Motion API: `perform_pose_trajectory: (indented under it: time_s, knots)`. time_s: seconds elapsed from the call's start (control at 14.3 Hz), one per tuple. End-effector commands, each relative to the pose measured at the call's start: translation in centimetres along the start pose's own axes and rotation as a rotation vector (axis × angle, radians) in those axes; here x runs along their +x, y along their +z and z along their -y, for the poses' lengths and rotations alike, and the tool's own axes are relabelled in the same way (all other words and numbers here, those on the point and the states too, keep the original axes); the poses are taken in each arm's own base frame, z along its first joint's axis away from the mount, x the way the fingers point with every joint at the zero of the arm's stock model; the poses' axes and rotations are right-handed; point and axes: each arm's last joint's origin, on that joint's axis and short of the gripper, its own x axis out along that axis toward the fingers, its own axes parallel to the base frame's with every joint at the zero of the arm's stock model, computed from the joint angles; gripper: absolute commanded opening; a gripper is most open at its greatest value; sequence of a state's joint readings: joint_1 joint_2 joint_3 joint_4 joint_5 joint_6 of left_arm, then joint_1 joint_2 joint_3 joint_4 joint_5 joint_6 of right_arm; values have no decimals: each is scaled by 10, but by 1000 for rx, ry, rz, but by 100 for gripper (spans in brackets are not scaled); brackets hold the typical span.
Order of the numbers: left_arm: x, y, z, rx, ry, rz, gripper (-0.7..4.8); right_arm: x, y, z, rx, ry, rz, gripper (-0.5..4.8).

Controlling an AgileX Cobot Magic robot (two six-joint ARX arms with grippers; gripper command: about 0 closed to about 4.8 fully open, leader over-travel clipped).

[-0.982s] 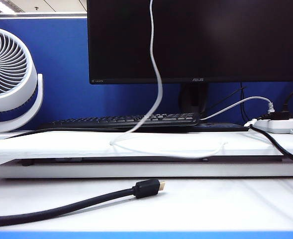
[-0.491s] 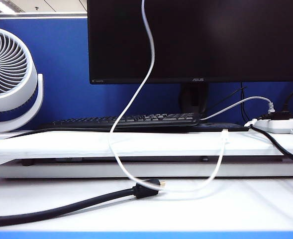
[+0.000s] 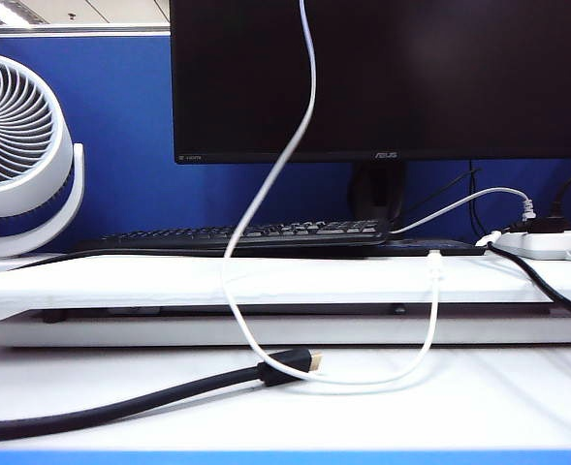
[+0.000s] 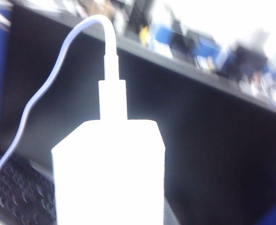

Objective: Pick up the Type-C charging cable and the charging base, insert one end of the Type-C charger into the corresponding slot on the base, and finally place the plugged-in charger back on the table.

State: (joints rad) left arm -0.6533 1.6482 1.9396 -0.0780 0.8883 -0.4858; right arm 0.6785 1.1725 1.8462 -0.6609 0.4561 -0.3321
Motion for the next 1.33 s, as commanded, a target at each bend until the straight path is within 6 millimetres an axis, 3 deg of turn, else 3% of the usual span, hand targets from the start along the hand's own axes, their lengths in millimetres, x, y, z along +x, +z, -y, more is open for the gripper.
perform_pose_trajectory:
  time_s: [0.07, 0.35, 0.63, 0.84, 0.91, 1.05, 1.33]
  knots:
    - [-9, 10, 18, 53, -22, 21, 20, 12, -9, -2, 67, 19, -77, -2]
    - [-22, 18, 38, 103, 39, 49, 20, 49, -43, -26, 2, 128, -365, -2]
    - [-30, 21, 47, 105, 123, 69, 20, 93, -80, -59, -58, 279, -632, -2]
    - [-31, 22, 49, 104, 134, 74, 20, 114, -99, -75, -93, 306, -737, -2]
    - [-32, 23, 50, 105, 158, 87, 20, 135, -121, -92, -132, 339, -851, -2]
    - [-33, 23, 50, 108, 179, 100, 20, 147, -136, -102, -158, 362, -935, -2]
    - [-34, 24, 52, 108, 196, 109, 20, 194, -207, -134, -226, 383, -1238, -2]
